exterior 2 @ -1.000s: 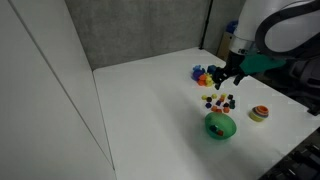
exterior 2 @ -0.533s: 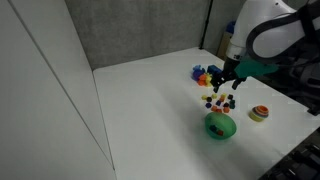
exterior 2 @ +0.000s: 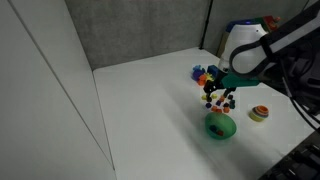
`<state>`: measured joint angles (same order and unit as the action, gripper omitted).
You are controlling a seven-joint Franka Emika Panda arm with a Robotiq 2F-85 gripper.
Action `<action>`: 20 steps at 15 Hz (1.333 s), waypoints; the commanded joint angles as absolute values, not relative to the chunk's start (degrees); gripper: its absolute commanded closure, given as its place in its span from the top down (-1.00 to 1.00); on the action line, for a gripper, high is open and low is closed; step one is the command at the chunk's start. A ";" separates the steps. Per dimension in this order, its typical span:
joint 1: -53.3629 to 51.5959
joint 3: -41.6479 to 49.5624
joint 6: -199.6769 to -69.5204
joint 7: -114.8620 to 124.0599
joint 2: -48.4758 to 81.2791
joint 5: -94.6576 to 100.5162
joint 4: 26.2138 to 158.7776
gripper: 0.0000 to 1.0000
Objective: Put a small orange block in the bowl
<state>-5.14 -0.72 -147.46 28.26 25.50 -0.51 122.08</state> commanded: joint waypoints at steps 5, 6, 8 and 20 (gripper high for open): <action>-6.97 2.75 -157.45 26.09 35.10 -1.74 118.52 1.00; -6.95 2.89 -158.43 25.81 36.08 -2.03 118.54 1.00; -6.95 3.14 -159.93 25.34 37.77 -2.36 118.55 1.00; -6.55 2.47 -161.76 24.70 42.96 -6.82 118.53 1.00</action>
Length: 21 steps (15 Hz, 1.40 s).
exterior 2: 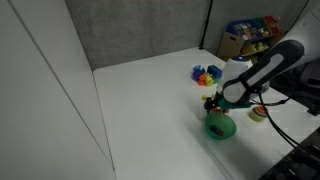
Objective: Put a small orange block in the bowl
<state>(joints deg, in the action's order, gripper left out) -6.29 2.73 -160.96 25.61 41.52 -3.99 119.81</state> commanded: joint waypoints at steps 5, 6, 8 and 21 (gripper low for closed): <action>-7.38 2.05 -163.07 25.14 44.84 -9.70 117.36 1.00; -7.54 1.87 -163.61 25.11 45.27 -10.11 117.00 1.00; -7.83 1.62 -165.09 24.94 46.08 -10.76 116.37 1.00; -8.35 1.19 -166.99 24.60 47.45 -11.78 114.50 -0.68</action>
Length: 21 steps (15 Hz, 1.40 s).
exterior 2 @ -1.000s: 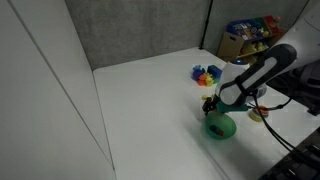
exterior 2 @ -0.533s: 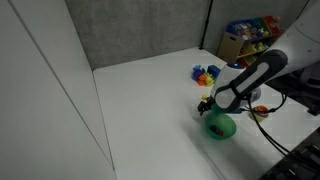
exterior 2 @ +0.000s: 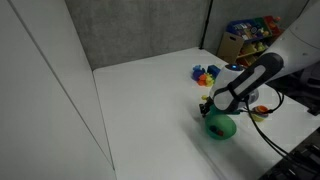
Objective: Put a small orange block in the bowl
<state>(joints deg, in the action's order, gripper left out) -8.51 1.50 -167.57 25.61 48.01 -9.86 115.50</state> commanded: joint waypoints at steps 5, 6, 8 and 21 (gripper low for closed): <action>-8.79 1.46 -166.60 25.19 42.75 -12.57 115.34 -0.80; -8.86 1.44 -166.28 25.14 41.31 -12.56 115.96 -0.80; -9.15 1.61 -165.74 25.14 38.74 -12.35 116.94 -0.80; -9.22 2.08 -151.46 22.63 19.40 -7.72 132.56 0.09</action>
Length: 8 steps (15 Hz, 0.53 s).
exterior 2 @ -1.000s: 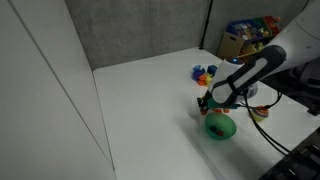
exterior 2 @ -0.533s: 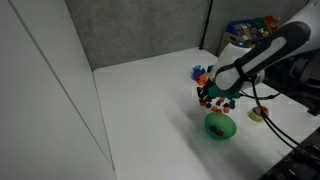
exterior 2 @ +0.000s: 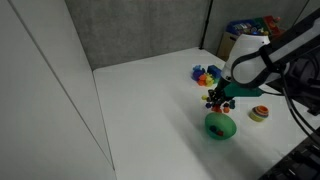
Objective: Put a small orange block in the bowl
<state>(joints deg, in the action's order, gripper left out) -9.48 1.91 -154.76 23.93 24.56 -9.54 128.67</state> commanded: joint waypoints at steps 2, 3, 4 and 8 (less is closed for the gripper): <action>-9.09 1.89 -149.68 22.61 17.21 -6.59 133.77 0.39; -8.96 1.73 -149.06 22.53 16.17 -6.20 134.27 0.53; -8.78 1.53 -148.19 22.40 15.14 -5.89 134.62 0.71; -7.66 0.46 -143.34 20.22 10.53 -6.37 134.96 1.00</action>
